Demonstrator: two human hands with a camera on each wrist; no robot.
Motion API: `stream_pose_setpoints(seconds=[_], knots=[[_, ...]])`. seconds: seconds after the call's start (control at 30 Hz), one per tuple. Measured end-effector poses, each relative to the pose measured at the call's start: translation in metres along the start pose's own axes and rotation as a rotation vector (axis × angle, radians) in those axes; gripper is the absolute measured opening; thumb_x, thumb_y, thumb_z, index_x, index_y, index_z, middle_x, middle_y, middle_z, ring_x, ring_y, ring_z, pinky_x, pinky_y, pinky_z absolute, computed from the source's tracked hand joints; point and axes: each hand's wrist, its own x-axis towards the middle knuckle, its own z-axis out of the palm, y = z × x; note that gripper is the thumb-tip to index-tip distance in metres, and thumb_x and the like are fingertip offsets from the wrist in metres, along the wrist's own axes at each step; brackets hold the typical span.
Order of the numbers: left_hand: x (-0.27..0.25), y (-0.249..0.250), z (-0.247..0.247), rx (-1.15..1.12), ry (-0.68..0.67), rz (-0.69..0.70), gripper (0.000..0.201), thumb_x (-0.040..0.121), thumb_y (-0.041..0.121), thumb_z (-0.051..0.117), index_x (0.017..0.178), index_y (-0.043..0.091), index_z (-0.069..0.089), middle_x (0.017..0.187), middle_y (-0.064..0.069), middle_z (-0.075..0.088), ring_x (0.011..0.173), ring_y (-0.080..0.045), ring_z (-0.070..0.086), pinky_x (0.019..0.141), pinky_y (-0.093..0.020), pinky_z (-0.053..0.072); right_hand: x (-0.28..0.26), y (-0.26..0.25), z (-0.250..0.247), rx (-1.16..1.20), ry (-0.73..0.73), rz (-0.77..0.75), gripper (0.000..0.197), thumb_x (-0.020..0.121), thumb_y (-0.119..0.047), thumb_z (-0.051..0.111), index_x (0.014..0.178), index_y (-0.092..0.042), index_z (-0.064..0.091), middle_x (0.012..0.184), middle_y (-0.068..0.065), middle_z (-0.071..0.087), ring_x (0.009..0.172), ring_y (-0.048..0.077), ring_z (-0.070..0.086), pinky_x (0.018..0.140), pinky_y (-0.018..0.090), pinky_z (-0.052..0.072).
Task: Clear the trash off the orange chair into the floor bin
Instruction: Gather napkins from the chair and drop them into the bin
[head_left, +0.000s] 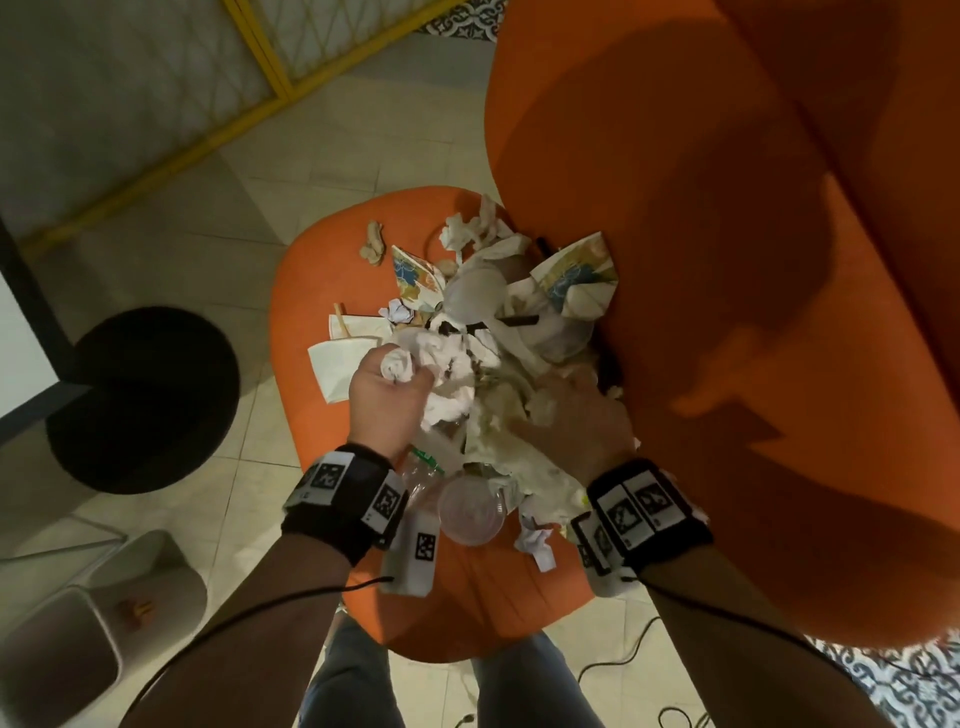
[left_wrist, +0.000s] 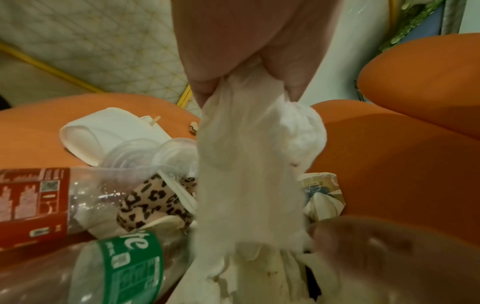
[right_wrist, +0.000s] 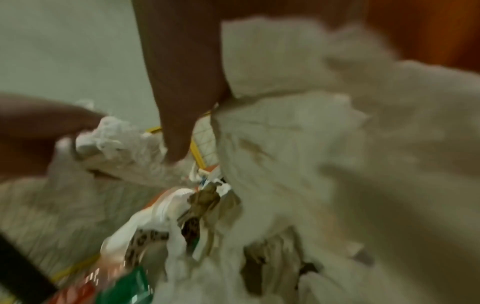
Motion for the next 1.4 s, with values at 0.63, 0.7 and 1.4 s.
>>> stream_pose_setpoints(seconds=[0.63,0.7,1.4], knots=[[-0.015,0.003,-0.023,-0.060,0.003,-0.088,0.015,0.092,0.014,0.052,0.096,0.011,0.066,0.082,-0.006,0.067,0.073,-0.024,0.058,0.061,-0.029,0.047,-0.002,0.008,0.002,0.061,0.147,0.021,0.030,0.087,-0.026,0.054,0.116,-0.016,0.059,0.130,0.006,0.051,0.106,0.027,0.057,0.083,0.031,0.046],[-0.016,0.001,-0.020,-0.022,-0.023,-0.142,0.020,0.091,0.026,0.057,0.099,0.011,0.066,0.087,-0.009,0.068,0.072,-0.025,0.059,0.061,-0.031,0.047,-0.011,0.005,-0.010,0.203,0.217,0.020,0.030,0.084,-0.026,0.060,0.111,-0.014,0.059,0.117,0.006,0.060,0.098,0.028,0.061,0.073,0.029,0.044],[0.059,0.000,0.084,0.919,-0.336,0.517,0.038,0.090,0.023,0.044,0.116,0.000,0.059,0.116,-0.028,0.054,0.100,-0.044,0.058,0.080,-0.046,0.046,-0.031,0.033,-0.027,0.666,0.670,0.123,0.034,0.075,-0.035,0.077,0.090,-0.012,0.057,0.075,0.000,0.062,0.064,0.019,0.058,0.054,0.026,0.042]])
